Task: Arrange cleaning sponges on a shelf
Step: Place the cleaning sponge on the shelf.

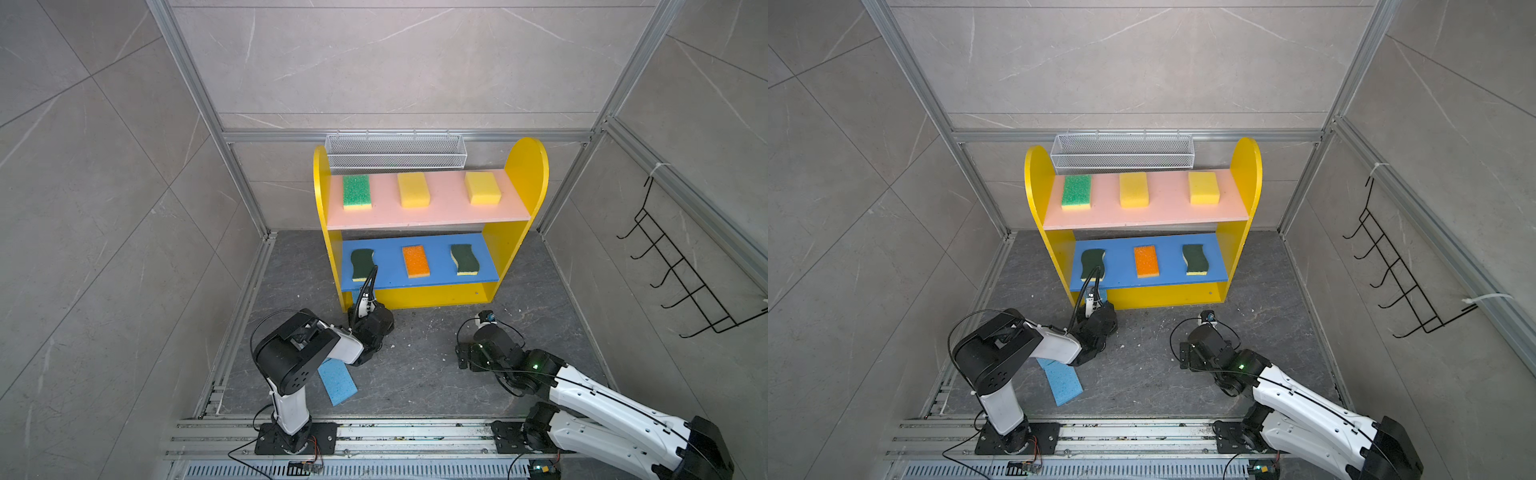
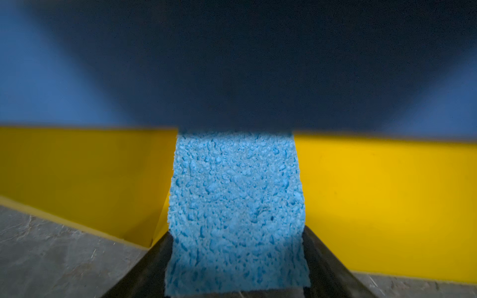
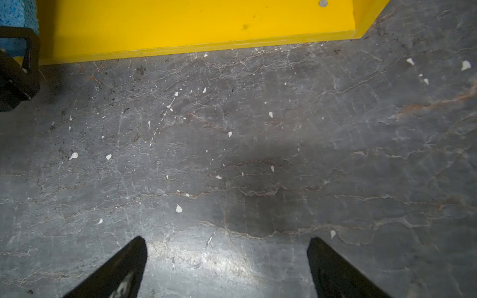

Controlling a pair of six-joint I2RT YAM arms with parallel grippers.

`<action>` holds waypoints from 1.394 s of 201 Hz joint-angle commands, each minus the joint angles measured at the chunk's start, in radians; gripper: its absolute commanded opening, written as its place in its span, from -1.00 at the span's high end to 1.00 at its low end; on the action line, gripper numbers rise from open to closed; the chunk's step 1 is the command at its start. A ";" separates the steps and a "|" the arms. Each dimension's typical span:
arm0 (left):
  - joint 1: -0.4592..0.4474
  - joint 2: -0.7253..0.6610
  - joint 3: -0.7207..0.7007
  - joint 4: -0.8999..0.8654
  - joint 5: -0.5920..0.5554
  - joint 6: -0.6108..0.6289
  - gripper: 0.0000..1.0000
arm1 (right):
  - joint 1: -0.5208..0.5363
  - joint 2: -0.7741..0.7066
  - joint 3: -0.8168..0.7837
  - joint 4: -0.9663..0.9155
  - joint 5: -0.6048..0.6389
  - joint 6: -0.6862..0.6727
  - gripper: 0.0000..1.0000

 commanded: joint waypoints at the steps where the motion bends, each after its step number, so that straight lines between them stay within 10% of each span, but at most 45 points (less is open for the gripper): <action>1: 0.022 0.014 0.023 0.011 0.006 -0.008 -0.50 | 0.007 -0.003 0.012 -0.021 -0.001 -0.014 -0.99; 198: -0.091 -0.250 -0.055 -0.216 -0.030 -0.046 -0.72 | 0.007 -0.061 0.012 -0.048 0.004 -0.021 -0.98; 280: -0.135 -0.441 -0.191 -0.265 0.198 -0.130 0.15 | 0.007 -0.139 -0.011 -0.076 -0.013 -0.001 -0.98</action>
